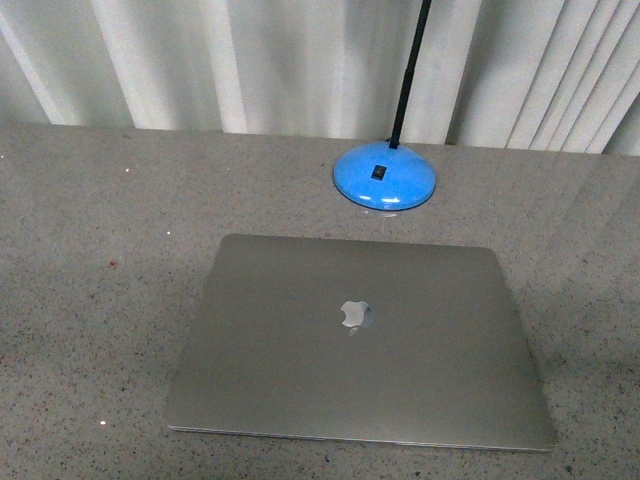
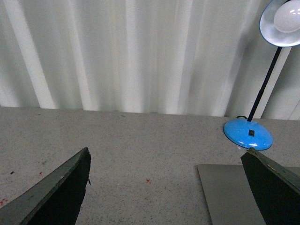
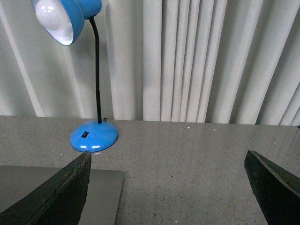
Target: Close laptop
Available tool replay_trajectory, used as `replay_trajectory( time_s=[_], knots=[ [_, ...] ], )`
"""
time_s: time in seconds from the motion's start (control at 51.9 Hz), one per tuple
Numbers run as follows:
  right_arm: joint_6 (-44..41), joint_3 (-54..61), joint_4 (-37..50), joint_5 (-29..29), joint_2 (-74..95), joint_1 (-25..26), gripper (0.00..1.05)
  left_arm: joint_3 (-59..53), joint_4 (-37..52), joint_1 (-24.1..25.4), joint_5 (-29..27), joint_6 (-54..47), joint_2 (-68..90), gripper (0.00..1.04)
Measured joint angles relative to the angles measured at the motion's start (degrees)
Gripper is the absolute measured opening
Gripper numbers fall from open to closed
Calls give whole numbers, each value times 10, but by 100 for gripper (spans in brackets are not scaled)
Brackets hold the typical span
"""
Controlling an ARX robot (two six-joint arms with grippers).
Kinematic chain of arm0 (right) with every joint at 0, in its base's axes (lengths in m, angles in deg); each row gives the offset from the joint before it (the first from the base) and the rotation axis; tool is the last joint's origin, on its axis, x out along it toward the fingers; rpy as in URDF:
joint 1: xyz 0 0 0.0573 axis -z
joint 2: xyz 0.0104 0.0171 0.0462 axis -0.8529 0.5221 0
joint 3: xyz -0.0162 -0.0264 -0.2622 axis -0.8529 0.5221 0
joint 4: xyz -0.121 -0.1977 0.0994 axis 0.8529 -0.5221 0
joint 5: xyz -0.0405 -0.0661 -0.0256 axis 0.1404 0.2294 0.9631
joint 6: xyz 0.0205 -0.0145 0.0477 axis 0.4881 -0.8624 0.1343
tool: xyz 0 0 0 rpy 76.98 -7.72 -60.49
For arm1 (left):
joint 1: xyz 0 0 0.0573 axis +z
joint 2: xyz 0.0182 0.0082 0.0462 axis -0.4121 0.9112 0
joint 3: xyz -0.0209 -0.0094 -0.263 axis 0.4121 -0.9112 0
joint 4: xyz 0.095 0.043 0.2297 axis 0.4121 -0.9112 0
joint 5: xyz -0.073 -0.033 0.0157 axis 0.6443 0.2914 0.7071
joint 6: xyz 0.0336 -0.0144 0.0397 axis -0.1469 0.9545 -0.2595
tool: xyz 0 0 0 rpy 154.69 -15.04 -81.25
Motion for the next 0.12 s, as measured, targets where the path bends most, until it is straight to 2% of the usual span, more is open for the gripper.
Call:
replay_trajectory(
  time_s=[0.116],
  knots=[
    [0,0,0,0,0,0,97,0,0,0,0,0,0,98]
  ],
)
